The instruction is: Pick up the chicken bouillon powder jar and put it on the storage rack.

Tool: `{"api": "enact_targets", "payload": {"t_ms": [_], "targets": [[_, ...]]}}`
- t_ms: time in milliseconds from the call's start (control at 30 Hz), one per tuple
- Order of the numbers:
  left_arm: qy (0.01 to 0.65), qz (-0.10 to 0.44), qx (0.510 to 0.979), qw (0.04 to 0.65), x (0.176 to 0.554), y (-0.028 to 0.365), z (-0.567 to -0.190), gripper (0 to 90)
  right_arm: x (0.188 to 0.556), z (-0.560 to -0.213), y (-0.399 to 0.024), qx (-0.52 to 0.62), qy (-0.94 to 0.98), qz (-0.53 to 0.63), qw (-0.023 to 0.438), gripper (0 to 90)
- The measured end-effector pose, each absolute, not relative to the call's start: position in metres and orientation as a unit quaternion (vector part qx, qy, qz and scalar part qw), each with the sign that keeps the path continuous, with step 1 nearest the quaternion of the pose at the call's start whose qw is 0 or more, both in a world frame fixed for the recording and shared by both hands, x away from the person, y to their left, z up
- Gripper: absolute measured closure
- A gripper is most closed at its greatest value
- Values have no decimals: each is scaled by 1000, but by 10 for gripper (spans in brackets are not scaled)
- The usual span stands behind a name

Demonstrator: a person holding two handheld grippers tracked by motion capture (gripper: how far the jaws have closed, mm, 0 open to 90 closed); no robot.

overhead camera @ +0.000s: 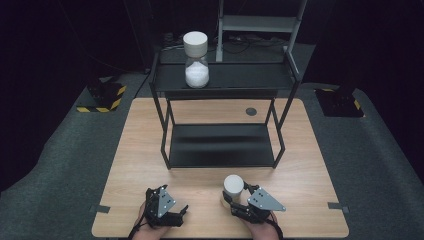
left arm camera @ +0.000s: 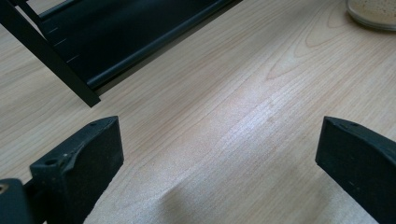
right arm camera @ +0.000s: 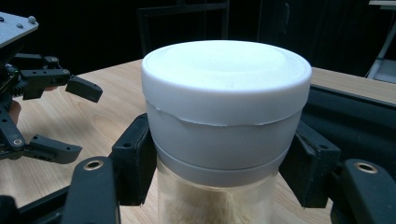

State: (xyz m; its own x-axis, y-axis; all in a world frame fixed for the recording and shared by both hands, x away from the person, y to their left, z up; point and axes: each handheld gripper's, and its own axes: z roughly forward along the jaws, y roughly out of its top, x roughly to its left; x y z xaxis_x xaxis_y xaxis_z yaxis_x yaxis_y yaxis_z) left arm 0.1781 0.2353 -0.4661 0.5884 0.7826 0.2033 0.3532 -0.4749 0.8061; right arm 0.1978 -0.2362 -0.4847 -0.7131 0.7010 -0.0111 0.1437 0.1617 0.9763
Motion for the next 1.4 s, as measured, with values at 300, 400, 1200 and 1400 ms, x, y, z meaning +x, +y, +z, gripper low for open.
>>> {"api": "enact_targets", "payload": {"t_ms": [300,400,1200,1400], "targets": [[351,285,807,379,178,237,-467,13,197,-475,-240,289,720,579,252,345],[350,286,807,379,178,237,-467,13,200,-470,-244,299,708,589,248,345],[349,279,808,384,179,240,-467,13,221,-406,-266,318,685,592,282,345],[349,277,808,386,180,241,-467,13,229,-391,-269,324,674,596,294,345]]}}
